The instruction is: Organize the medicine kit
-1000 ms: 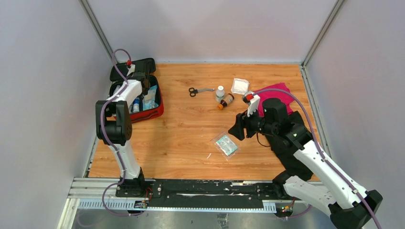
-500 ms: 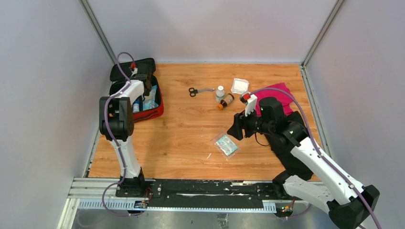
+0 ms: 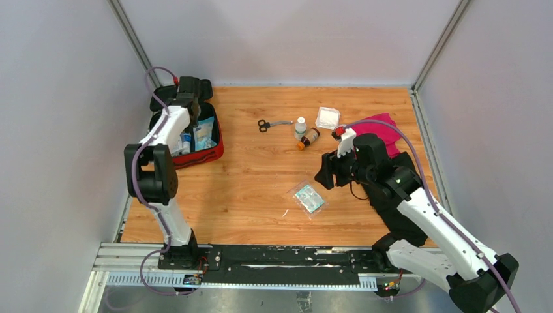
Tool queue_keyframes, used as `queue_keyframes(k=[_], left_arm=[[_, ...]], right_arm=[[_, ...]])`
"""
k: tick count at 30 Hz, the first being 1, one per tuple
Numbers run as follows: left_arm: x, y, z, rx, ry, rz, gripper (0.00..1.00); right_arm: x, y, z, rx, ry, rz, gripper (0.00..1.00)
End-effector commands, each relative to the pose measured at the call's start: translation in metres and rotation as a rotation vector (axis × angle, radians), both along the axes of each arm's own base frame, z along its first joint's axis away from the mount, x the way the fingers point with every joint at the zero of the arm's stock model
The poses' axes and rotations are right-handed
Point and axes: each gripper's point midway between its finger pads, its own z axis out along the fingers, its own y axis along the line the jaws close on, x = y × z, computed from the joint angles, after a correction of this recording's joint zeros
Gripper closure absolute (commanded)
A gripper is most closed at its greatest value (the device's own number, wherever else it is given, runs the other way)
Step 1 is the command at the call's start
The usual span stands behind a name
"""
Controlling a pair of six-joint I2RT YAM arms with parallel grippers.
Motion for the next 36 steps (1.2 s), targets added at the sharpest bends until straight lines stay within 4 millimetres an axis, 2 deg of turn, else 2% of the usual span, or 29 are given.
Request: queue_keyframes(k=[1, 4, 7, 8, 10, 15, 20, 23, 28, 32, 36], left_arm=[[0.001, -0.046, 0.052, -0.272, -0.205, -0.091, 0.52], [-0.008, -0.068, 0.075, -0.388, -0.295, -0.154, 0.5], [-0.029, -0.095, 0.097, -0.515, -0.386, -0.247, 0.46], [-0.037, -0.099, 0.099, -0.536, -0.401, -0.264, 0.45], [-0.052, -0.122, 0.106, -0.641, -0.435, -0.338, 0.45], [-0.099, -0.172, 0.098, -0.892, -0.458, -0.453, 0.45], [-0.143, -0.204, 0.071, -0.948, -0.404, -0.492, 0.45], [-0.16, -0.213, 0.058, -0.998, -0.371, -0.493, 0.45], [-0.18, -0.212, 0.041, -1.001, -0.328, -0.498, 0.45], [-0.187, -0.211, 0.047, -0.971, -0.304, -0.539, 0.44], [-0.188, -0.201, 0.055, -0.881, -0.285, -0.574, 0.43]], right_arm=[[0.005, -0.021, -0.017, -0.093, 0.06, -0.143, 0.36], [0.007, -0.027, -0.03, -0.136, 0.111, -0.19, 0.33], [0.005, -0.026, -0.045, -0.159, 0.169, -0.201, 0.31], [0.005, -0.025, -0.049, -0.167, 0.184, -0.199, 0.3], [0.005, -0.023, -0.061, -0.197, 0.219, -0.186, 0.29], [0.007, -0.013, -0.09, -0.278, 0.301, -0.087, 0.27], [0.025, -0.014, -0.107, -0.315, 0.368, -0.1, 0.27], [0.044, -0.022, -0.11, -0.315, 0.373, -0.178, 0.28], [0.082, -0.036, -0.098, -0.236, 0.326, -0.37, 0.28], [0.113, -0.051, -0.09, -0.128, 0.351, -0.569, 0.28], [0.146, -0.058, -0.08, -0.011, 0.363, -0.722, 0.27]])
